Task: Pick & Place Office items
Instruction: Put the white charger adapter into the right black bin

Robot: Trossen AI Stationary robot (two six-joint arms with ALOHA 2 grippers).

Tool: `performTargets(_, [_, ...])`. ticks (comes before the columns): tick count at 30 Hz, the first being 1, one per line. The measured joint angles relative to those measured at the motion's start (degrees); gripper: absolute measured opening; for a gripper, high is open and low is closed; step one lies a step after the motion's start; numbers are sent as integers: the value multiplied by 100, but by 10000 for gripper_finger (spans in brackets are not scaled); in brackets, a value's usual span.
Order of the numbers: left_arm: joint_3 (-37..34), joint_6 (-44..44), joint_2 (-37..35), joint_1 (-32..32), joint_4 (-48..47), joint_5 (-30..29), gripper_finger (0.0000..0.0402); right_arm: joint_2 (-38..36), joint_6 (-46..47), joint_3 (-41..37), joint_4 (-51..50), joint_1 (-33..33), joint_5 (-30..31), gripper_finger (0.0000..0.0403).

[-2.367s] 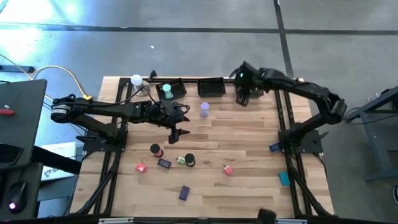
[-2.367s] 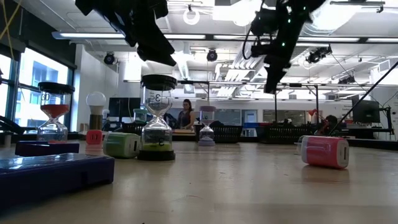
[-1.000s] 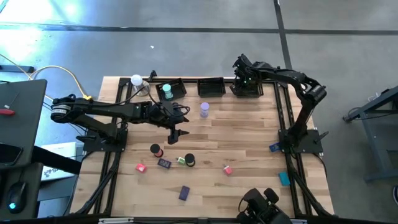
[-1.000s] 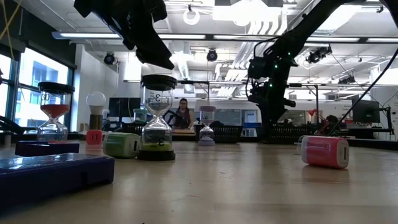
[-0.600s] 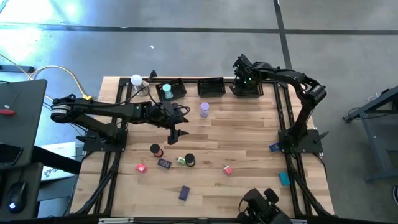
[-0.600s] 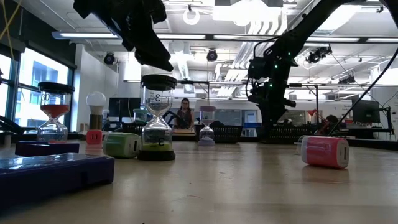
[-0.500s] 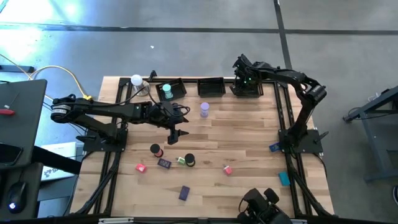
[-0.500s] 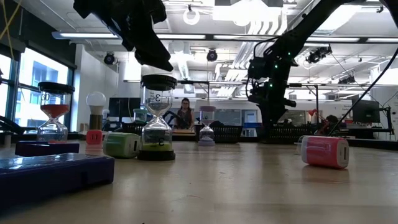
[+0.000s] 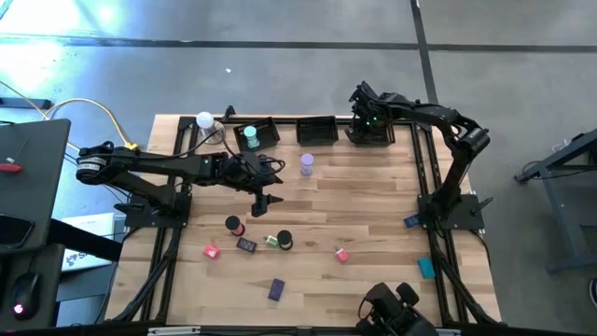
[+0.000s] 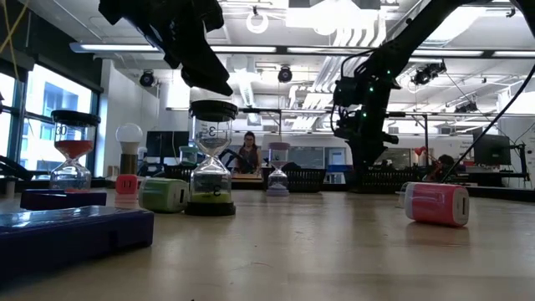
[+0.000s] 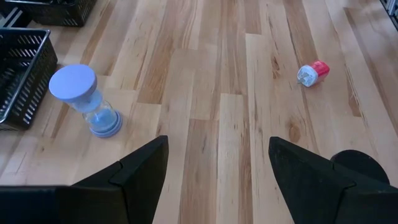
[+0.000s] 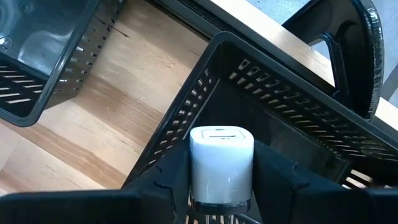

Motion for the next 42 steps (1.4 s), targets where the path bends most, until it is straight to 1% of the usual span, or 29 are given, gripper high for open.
performTargets(3, [0,0,0,0,0,0,271,0,-9,0,-62,-5,15,128])
performTargets(9, [0,0,1,0,0,0,271,0,-22,-3,-212,-12,348,128])
performTargets(18, [0,-26,0,0,-3,0,271,0,-22,-4,-219,-31,343,131])
performTargets(23, [0,-31,0,0,-3,0,271,0,42,-4,-204,-30,136,132])
performTargets(42, [0,-76,0,-2,-3,2,271,9,366,-81,14,-28,129,132])
